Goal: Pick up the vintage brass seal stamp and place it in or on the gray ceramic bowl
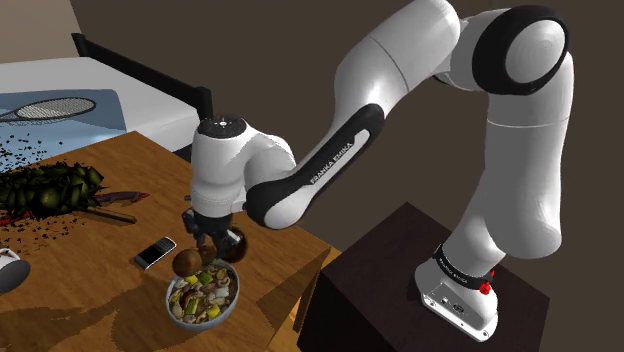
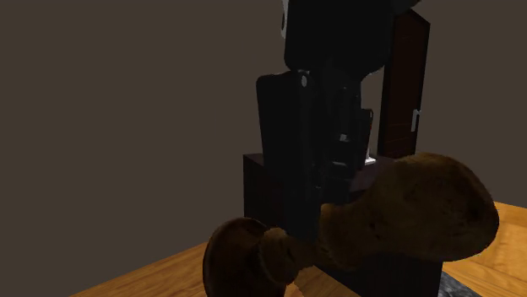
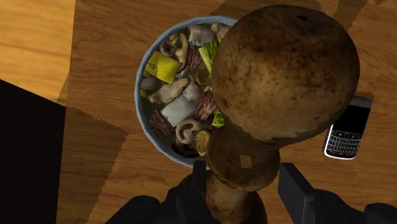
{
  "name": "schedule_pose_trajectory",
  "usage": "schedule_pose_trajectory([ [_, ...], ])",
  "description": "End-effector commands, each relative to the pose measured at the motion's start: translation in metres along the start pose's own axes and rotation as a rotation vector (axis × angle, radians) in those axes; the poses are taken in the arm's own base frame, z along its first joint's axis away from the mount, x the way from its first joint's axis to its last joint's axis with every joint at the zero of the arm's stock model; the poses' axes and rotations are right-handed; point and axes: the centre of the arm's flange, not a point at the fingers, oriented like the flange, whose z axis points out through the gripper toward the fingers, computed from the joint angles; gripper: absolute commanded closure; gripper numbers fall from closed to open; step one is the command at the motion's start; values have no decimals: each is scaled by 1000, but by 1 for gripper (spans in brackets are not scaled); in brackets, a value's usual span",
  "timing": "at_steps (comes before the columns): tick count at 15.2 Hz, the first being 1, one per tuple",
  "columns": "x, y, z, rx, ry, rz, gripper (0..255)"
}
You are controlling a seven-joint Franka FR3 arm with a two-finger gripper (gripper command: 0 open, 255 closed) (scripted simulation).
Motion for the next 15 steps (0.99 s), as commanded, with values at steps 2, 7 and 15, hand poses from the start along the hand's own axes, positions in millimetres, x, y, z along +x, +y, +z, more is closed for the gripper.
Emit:
schedule_pose_trajectory([
  [2, -39, -16, 6, 1, 1, 1, 255],
  [7, -47, -16, 28, 1, 1, 1, 255],
  [15, -46, -9, 69, 1, 1, 1, 255],
])
